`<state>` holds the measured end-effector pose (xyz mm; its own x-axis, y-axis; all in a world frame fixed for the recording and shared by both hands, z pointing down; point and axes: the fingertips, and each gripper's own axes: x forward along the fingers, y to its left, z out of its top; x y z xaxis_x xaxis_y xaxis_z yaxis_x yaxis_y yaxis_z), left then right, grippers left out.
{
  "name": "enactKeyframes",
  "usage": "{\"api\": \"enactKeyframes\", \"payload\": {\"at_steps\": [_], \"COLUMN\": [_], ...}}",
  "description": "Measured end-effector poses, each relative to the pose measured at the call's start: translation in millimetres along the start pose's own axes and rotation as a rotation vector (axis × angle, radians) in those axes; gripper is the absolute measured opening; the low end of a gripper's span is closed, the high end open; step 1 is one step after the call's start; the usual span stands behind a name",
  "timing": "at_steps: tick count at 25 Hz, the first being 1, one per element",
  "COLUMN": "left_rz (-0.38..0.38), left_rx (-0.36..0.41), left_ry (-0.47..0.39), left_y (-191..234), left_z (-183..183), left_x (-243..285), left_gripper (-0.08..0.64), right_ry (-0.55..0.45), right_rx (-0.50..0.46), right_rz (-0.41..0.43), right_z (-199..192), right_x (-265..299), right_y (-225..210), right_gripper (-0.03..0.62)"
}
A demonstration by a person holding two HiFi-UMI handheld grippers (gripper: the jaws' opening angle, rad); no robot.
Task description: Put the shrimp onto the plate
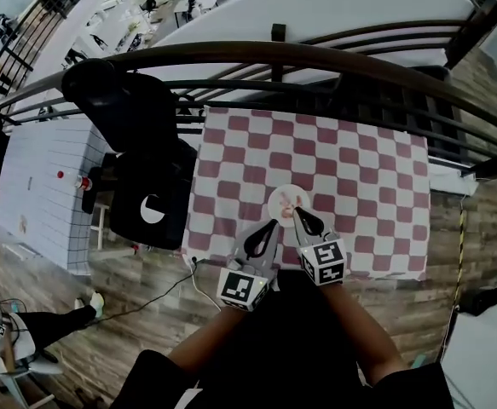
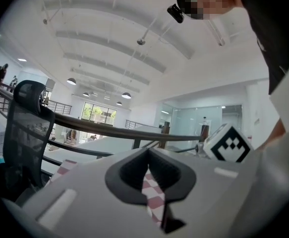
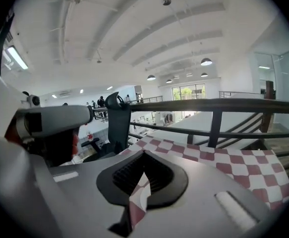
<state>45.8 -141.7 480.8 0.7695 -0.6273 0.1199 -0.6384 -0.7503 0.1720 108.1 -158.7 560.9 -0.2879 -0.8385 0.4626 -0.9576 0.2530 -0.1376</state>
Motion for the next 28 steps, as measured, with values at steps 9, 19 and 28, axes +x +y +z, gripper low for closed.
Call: {"api": "enactKeyframes", "payload": {"at_steps": [9, 19, 28], "left_rz": [-0.068, -0.124, -0.258], "left_rx": [0.051, 0.063, 0.082], "left_ry": [-0.017, -0.025, -0.056], "left_y": [-27, -56, -102], "left_z": [11, 29, 34], "left_x": [1, -9, -30], "left_gripper": [0.008, 0.008, 0.008], "right_ry": [-0.163, -0.326, -0.401], "right_rx": [-0.017, 0.005, -0.001], "right_rz": [-0.115, -0.209, -0.307], "right_z": [50, 69, 67], "right_x": [-69, -129, -170], "right_y": [11, 26, 35], "right_gripper": [-0.003, -0.003, -0.005]}}
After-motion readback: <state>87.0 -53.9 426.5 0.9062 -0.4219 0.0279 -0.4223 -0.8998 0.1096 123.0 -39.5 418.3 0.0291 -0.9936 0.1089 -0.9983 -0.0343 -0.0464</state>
